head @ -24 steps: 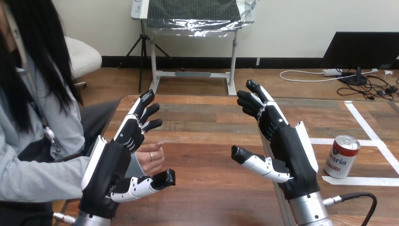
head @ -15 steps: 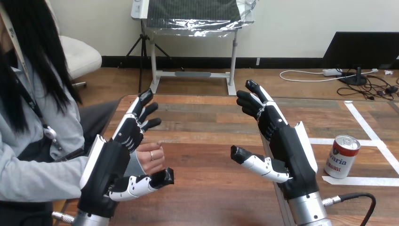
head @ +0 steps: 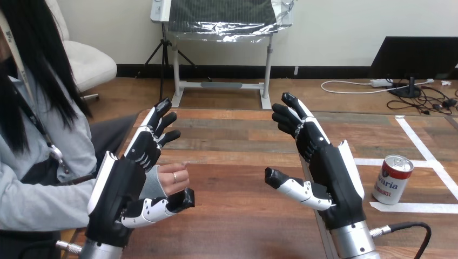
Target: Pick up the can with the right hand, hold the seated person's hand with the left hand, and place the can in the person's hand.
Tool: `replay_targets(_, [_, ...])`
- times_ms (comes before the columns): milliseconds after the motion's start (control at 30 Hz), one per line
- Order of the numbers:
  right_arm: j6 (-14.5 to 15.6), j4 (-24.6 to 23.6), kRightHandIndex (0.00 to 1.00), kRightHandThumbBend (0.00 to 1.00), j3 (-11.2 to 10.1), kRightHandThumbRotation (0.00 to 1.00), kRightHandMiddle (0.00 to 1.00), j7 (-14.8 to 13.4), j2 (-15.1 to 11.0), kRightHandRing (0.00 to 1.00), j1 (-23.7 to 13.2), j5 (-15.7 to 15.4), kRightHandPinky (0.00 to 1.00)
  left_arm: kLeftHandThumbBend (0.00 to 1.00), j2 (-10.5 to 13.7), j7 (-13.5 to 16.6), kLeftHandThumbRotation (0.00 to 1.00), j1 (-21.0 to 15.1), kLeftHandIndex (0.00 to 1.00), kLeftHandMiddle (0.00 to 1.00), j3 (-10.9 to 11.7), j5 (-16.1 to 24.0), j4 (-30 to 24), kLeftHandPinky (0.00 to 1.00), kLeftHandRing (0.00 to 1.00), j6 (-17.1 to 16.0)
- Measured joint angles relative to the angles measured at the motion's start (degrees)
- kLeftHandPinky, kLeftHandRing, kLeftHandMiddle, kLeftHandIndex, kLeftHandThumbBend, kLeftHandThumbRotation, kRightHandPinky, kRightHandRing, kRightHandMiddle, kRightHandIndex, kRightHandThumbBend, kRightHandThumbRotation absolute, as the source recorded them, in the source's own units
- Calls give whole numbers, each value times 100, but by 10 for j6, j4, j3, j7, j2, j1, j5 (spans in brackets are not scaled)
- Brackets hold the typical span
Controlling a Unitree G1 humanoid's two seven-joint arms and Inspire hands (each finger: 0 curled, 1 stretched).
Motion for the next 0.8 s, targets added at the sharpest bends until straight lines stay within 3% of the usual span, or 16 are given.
replay_targets(800, [0,0,92,100,0,54,88,-2,0,87,3,0,90,100,-3,-11,55,12,95,97,0,-6,-3,87,94,3])
